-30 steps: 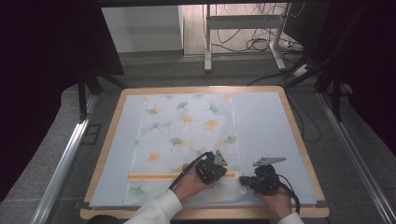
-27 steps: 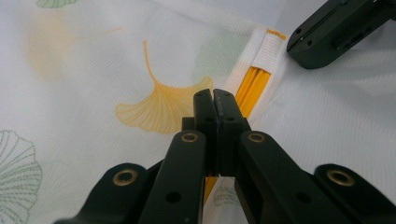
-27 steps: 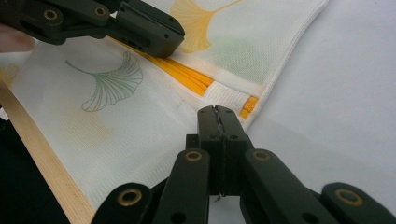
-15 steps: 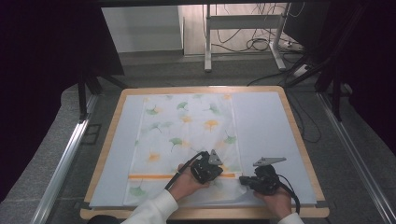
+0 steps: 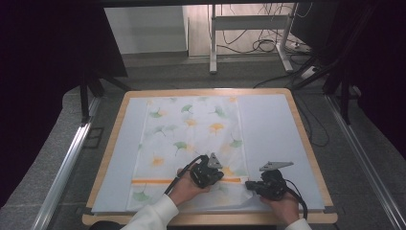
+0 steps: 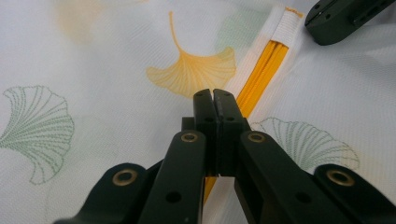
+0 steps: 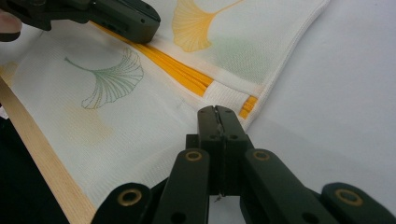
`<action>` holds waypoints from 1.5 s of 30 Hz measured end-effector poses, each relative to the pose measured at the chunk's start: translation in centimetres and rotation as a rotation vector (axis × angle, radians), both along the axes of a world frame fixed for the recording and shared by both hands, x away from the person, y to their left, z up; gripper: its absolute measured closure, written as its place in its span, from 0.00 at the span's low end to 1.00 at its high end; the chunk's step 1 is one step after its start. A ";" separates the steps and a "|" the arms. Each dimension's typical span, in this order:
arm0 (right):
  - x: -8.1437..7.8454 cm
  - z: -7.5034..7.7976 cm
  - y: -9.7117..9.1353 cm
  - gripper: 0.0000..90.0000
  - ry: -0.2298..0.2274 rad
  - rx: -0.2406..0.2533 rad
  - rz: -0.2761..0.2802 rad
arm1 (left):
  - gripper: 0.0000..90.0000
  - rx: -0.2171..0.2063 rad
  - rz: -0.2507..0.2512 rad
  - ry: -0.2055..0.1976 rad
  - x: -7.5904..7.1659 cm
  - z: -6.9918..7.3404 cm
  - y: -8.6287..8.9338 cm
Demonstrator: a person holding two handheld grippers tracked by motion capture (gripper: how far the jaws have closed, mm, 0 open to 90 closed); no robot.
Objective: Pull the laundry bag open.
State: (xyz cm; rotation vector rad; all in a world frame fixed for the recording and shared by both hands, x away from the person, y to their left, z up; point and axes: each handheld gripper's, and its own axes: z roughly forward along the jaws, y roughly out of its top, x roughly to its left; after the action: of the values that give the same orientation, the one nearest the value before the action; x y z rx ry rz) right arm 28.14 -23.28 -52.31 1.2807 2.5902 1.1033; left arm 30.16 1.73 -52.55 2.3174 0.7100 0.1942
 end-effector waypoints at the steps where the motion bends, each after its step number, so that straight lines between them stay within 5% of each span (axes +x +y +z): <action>1: 0.0 0.0 0.0 0.99 0.000 0.000 0.000 | 1.00 0.001 0.001 0.000 0.0 0.0 0.0; 45: 0.0 0.0 0.0 0.99 0.000 0.004 0.002 | 1.00 0.031 0.045 0.011 -0.5 0.1 3.0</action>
State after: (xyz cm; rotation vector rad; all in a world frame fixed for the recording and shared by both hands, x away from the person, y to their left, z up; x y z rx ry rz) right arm 28.16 -23.31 -52.34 1.2796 2.5914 1.1086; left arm 29.71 4.70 -52.46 2.3346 0.7703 0.2139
